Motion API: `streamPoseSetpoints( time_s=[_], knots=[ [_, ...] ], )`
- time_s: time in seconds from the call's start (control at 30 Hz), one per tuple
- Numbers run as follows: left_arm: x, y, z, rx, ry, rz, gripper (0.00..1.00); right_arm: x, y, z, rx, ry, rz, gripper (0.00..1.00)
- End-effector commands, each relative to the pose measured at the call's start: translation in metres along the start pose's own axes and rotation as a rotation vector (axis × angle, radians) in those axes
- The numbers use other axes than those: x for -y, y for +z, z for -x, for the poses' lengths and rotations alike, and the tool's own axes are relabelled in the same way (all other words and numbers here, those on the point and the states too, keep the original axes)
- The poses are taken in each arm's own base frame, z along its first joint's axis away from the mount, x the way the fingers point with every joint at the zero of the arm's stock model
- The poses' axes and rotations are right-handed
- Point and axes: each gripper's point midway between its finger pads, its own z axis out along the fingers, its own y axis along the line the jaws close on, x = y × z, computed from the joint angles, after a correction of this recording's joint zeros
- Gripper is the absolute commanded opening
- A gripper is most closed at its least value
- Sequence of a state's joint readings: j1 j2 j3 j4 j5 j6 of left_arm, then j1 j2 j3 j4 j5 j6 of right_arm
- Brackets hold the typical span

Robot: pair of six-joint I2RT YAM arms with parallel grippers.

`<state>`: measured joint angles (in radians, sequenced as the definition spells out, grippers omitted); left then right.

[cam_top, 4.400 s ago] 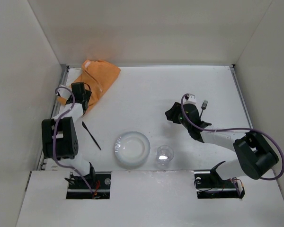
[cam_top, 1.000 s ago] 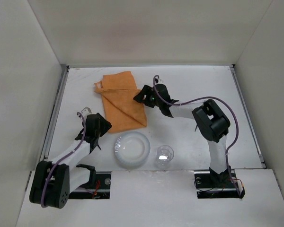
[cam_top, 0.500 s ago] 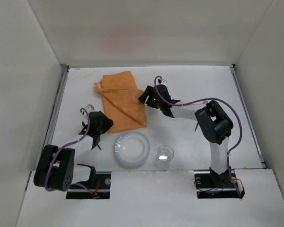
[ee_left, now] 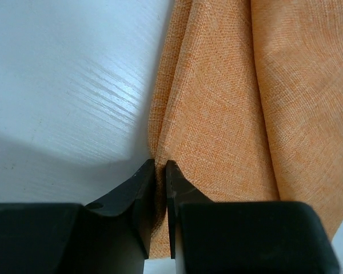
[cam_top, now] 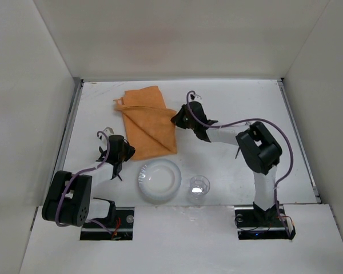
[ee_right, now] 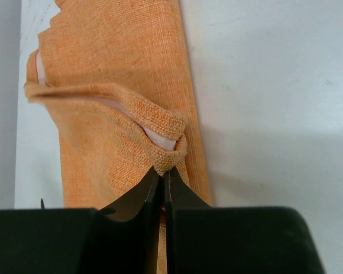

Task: Set the dinner table for one person

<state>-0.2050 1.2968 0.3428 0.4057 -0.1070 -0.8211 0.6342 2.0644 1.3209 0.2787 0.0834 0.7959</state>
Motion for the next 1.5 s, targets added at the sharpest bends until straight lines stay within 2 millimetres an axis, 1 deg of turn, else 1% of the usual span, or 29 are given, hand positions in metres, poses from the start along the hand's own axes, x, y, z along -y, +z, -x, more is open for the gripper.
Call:
streamPoseSetpoints(
  time_s=[0.0, 0.07, 0.13, 0.17, 0.2, 0.23, 0.3, 0.37, 0.43, 0.5, 0.7, 0.83, 0.9, 1.0, 1.13, 1.27, 1.37, 1.47],
  knots=[
    [0.002, 0.003, 0.013, 0.049, -0.021, 0.016, 0.08, -0.011, -0.048, 0.073, 0.215, 0.068, 0.038, 0.07],
    [0.001, 0.004, 0.013, 0.05, -0.021, 0.02, 0.07, 0.027, -0.081, 0.097, 0.297, 0.143, -0.019, 0.07],
    [0.0, 0.004, 0.011, 0.051, -0.018, 0.023, 0.07, 0.074, -0.113, 0.106, 0.362, 0.215, -0.097, 0.07],
    [-0.001, 0.005, 0.011, 0.051, -0.015, 0.023, 0.07, 0.097, -0.125, 0.104, 0.38, 0.254, -0.139, 0.07],
    [-0.002, 0.005, 0.01, 0.051, -0.012, 0.025, 0.07, 0.115, -0.134, 0.095, 0.382, 0.289, -0.172, 0.07],
    [-0.004, 0.005, 0.009, 0.049, -0.011, 0.029, 0.07, 0.129, -0.14, 0.085, 0.377, 0.313, -0.2, 0.08],
    [-0.008, 0.005, 0.009, 0.049, -0.016, 0.036, 0.06, 0.148, -0.144, 0.068, 0.358, 0.323, -0.25, 0.09],
    [-0.009, 0.004, 0.012, 0.057, -0.025, 0.034, 0.06, 0.158, -0.146, 0.058, 0.352, 0.319, -0.287, 0.1],
    [-0.007, 0.002, 0.016, 0.068, -0.034, 0.03, 0.06, 0.165, -0.148, 0.047, 0.342, 0.314, -0.322, 0.11],
    [-0.006, 0.001, 0.023, 0.087, -0.051, 0.029, 0.06, 0.173, -0.153, 0.042, 0.341, 0.308, -0.364, 0.11],
    [0.0, 0.009, 0.044, 0.14, -0.105, 0.052, 0.06, 0.168, -0.169, 0.019, 0.307, 0.263, -0.394, 0.13],
    [0.013, 0.017, 0.061, 0.167, -0.119, 0.046, 0.06, 0.166, -0.177, 0.003, 0.279, 0.241, -0.4, 0.14],
    [0.017, 0.023, 0.066, 0.169, -0.113, 0.048, 0.06, 0.165, -0.18, -0.004, 0.264, 0.238, -0.396, 0.14],
    [0.018, 0.031, 0.064, 0.153, -0.104, 0.059, 0.06, 0.166, -0.185, -0.014, 0.246, 0.229, -0.397, 0.14],
    [0.009, 0.034, 0.052, 0.126, -0.107, 0.079, 0.06, 0.176, -0.19, -0.024, 0.227, 0.217, -0.419, 0.14],
    [-0.002, 0.024, 0.049, 0.137, -0.116, 0.083, 0.07, 0.174, -0.192, -0.022, 0.222, 0.197, -0.416, 0.17],
    [-0.007, 0.016, 0.049, 0.147, -0.12, 0.08, 0.09, 0.175, -0.194, -0.017, 0.228, 0.188, -0.427, 0.22],
    [-0.009, 0.01, 0.05, 0.152, -0.121, 0.075, 0.09, 0.175, -0.195, -0.011, 0.232, 0.173, -0.424, 0.22]
  ],
)
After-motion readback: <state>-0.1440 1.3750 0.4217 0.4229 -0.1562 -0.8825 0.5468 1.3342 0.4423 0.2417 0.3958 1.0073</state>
